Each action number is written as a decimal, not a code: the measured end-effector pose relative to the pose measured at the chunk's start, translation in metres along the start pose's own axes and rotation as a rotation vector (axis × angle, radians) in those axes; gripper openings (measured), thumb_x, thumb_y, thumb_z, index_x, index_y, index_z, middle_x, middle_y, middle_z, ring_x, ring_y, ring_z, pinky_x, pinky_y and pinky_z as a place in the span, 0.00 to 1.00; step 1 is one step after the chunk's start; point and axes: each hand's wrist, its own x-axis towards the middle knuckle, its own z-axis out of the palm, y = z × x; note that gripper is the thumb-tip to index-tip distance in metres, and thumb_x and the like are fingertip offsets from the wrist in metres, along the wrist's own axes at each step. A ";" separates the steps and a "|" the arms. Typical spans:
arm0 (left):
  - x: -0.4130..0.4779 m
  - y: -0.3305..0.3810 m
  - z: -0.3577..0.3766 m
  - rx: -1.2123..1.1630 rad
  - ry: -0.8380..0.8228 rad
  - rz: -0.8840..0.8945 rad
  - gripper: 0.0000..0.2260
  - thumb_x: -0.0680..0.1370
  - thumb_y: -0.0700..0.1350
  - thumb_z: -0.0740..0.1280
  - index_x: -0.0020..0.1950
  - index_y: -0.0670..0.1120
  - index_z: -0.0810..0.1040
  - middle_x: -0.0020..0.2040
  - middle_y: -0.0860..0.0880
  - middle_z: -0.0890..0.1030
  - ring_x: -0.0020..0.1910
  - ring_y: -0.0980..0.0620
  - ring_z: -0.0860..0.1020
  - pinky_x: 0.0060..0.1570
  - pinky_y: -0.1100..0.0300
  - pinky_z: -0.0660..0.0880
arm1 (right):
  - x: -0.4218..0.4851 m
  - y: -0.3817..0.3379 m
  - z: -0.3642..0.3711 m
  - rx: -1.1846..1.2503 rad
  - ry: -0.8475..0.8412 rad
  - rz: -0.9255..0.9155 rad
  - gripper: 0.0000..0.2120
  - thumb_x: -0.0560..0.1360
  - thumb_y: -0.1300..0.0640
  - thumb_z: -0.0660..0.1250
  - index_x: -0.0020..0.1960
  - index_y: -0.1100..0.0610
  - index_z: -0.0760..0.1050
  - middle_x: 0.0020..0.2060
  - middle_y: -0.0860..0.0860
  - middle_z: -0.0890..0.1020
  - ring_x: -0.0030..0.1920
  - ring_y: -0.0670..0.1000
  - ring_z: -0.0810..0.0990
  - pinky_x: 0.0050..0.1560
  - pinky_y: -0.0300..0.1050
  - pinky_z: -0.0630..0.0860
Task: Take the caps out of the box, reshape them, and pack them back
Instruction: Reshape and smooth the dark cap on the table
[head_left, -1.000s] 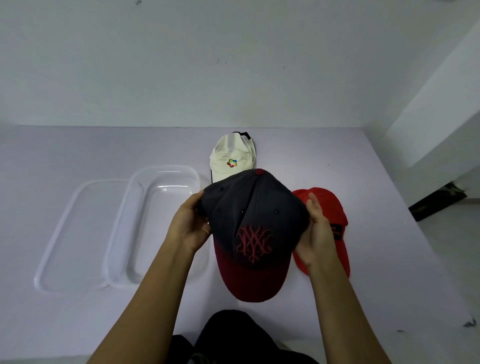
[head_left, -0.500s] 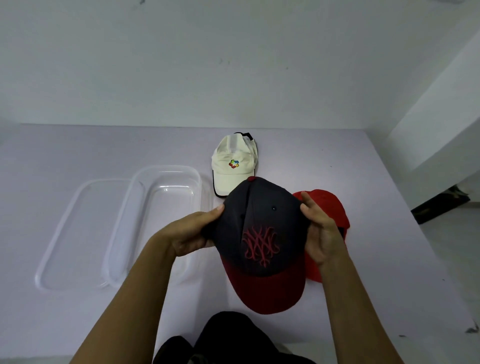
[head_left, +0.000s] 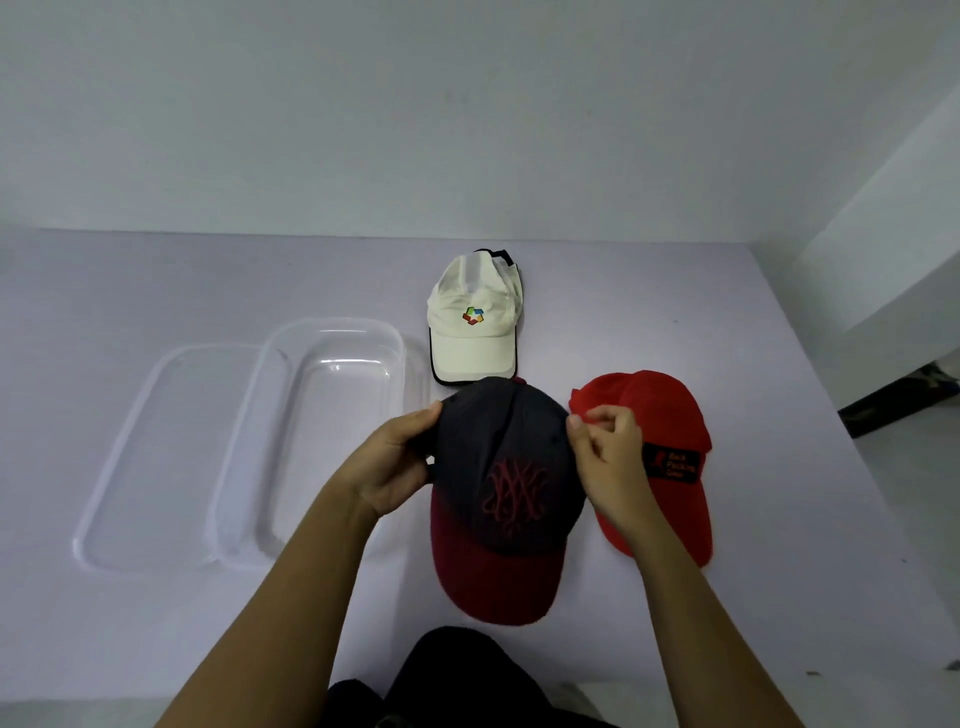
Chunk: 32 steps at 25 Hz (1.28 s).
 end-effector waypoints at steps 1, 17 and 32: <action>0.005 -0.007 0.003 0.038 0.089 -0.012 0.12 0.76 0.50 0.64 0.54 0.49 0.83 0.58 0.45 0.79 0.58 0.47 0.73 0.54 0.50 0.74 | 0.004 0.004 0.000 -0.028 0.032 -0.017 0.21 0.80 0.47 0.55 0.44 0.62 0.76 0.53 0.58 0.76 0.54 0.57 0.76 0.60 0.55 0.73; 0.080 -0.067 -0.010 0.738 0.677 0.139 0.10 0.80 0.41 0.55 0.49 0.46 0.76 0.42 0.53 0.76 0.40 0.59 0.73 0.40 0.65 0.68 | 0.070 0.079 0.038 0.204 -0.275 0.215 0.12 0.79 0.61 0.55 0.48 0.52 0.76 0.49 0.50 0.78 0.52 0.47 0.76 0.50 0.35 0.70; 0.105 -0.058 -0.019 0.679 0.622 0.145 0.16 0.80 0.47 0.55 0.39 0.37 0.69 0.36 0.46 0.70 0.35 0.53 0.66 0.36 0.61 0.64 | 0.106 0.079 0.051 0.362 -0.413 0.475 0.14 0.75 0.44 0.58 0.42 0.49 0.79 0.51 0.51 0.82 0.54 0.51 0.78 0.59 0.48 0.72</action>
